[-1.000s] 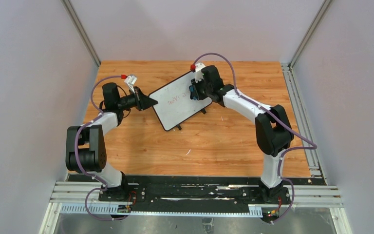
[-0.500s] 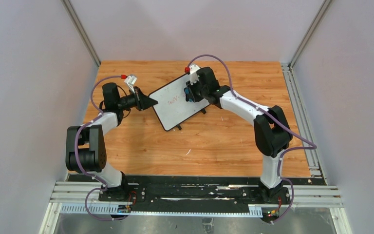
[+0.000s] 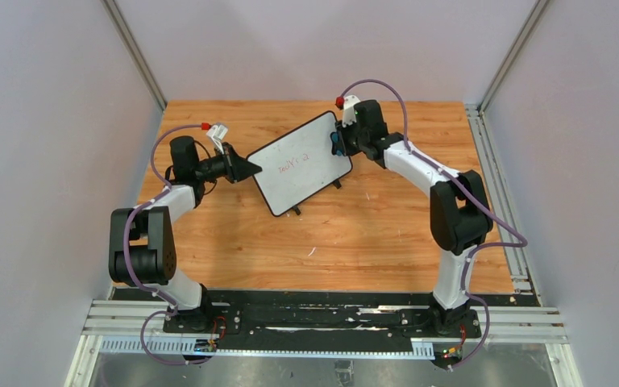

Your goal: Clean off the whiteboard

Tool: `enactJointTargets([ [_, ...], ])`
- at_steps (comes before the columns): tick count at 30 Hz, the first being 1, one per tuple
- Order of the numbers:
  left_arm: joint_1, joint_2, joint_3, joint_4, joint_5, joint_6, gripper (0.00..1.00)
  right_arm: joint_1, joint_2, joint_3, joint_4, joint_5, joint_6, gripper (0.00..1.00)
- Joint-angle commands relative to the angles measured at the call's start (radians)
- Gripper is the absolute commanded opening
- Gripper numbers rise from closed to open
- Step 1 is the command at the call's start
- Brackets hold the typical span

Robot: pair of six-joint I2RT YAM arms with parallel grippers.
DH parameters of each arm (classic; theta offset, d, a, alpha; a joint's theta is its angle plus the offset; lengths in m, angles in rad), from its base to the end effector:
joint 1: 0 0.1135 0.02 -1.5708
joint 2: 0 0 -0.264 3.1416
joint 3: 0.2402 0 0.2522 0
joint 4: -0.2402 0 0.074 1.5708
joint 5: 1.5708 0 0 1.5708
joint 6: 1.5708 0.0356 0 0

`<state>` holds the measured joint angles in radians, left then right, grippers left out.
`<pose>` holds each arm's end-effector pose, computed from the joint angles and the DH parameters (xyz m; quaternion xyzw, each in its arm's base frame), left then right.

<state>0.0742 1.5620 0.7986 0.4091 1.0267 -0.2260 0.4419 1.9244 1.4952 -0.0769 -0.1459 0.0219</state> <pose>0.3242 -0.0064 0.2194 0.1706 0.7488 -0.4396 0.4658 0.4088 0.1991 0.2608 -0.2153 0.8327 0.1775 0.4782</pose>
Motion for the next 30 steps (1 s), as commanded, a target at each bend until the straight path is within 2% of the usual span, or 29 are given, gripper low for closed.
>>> enactJointTargets([
  [1, 0.001, 0.006, -0.005, -0.055, -0.062, 0.094, 0.0, 0.006, -0.011, -0.007, 0.034, -0.011, 0.01, 0.01],
  [20, 0.001, 0.001, -0.005, -0.061, -0.064, 0.099, 0.0, 0.287, 0.016, 0.054, 0.03, -0.012, 0.021, 0.0],
  [26, 0.001, 0.0, -0.005, -0.061, -0.063, 0.097, 0.0, 0.286, 0.015, 0.038, 0.025, 0.054, -0.009, 0.01],
  [30, 0.001, 0.003, -0.006, -0.061, -0.063, 0.096, 0.0, 0.222, 0.035, 0.029, 0.022, 0.054, -0.015, 0.01],
])
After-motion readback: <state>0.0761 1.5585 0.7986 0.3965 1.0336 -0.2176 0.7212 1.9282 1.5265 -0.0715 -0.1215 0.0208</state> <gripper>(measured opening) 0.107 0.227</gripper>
